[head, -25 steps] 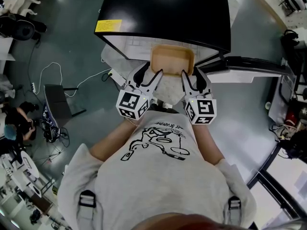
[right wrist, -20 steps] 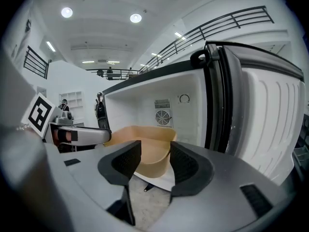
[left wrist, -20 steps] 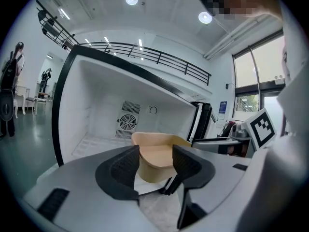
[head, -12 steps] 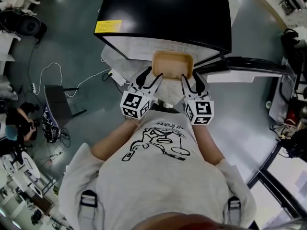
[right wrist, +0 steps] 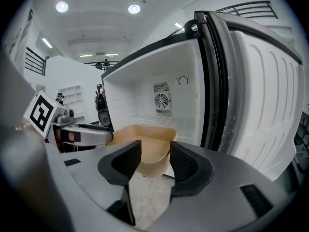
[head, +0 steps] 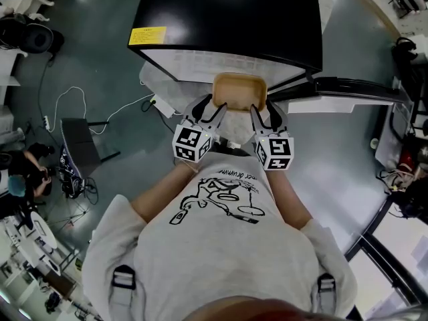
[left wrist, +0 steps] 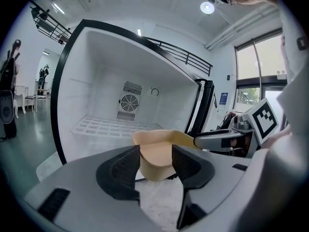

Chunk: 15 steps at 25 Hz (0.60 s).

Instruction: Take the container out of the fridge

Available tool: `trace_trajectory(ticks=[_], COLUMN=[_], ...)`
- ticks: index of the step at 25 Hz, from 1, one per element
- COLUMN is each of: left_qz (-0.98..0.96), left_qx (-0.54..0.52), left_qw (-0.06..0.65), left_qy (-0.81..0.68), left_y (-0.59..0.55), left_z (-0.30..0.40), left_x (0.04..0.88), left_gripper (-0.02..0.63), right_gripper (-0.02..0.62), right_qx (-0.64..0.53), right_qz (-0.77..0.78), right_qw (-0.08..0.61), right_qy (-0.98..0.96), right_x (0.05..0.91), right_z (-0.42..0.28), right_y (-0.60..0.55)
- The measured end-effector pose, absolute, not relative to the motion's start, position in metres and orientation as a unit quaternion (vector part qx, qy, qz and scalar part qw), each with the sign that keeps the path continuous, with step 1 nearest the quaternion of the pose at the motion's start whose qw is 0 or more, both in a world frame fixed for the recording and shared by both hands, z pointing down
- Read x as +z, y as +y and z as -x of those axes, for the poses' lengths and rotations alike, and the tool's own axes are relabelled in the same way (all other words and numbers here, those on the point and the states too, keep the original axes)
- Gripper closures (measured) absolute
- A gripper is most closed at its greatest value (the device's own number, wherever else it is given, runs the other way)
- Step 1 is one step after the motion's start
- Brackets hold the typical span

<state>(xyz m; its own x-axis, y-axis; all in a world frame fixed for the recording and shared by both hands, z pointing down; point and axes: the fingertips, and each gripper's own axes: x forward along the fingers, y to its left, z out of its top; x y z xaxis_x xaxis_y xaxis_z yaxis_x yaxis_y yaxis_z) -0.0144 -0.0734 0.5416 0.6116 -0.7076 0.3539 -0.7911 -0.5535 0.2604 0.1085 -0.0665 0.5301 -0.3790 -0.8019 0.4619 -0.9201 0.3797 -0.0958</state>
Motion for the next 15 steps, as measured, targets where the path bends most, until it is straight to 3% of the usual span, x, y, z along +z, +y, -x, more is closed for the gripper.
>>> trace_trajectory(ticks=[15], left_qz=[-0.869], left_qx=[0.134], left_qw=[0.221], left_qy=[-0.422], left_y=[-0.073], left_z=[0.007], left_x=[0.596], left_gripper=[0.402], right_gripper=[0.399], right_qx=[0.202], right_qz=[-0.523], right_qw=[0.203], right_qy=[-0.803], right_x=[0.588], right_z=[-0.117], right_y=[-0.068])
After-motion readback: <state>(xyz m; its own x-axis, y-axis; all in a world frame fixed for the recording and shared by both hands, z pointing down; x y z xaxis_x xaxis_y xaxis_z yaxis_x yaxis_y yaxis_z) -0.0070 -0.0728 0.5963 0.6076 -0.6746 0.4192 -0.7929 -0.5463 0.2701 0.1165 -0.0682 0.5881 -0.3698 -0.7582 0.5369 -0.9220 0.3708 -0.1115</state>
